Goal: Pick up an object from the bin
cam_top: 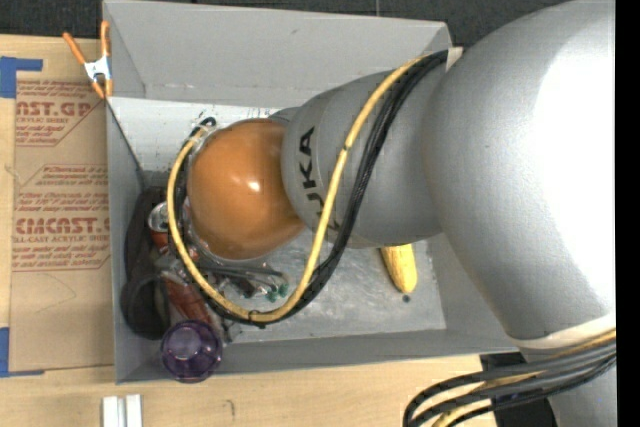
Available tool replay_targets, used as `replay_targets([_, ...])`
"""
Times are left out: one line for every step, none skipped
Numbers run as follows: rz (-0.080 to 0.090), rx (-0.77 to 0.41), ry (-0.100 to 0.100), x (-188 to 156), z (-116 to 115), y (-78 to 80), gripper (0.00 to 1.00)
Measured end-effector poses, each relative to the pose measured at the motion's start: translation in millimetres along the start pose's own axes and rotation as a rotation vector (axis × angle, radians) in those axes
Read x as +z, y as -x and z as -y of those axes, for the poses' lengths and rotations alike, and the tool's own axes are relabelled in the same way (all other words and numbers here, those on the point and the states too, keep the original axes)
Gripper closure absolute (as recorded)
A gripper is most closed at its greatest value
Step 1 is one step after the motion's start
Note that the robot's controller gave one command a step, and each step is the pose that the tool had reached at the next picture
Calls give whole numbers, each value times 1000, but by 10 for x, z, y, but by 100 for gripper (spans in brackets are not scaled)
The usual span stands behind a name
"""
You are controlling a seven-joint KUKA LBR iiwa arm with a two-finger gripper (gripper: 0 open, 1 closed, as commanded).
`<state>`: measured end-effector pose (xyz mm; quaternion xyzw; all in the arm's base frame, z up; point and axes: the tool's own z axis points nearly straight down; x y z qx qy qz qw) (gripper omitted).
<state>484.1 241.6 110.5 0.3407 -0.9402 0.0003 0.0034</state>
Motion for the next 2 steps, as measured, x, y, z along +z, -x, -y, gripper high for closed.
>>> replay_targets([2,0,0,-226,-1,4,100])
replay_targets([5,0,-1,-448,0,10,100])
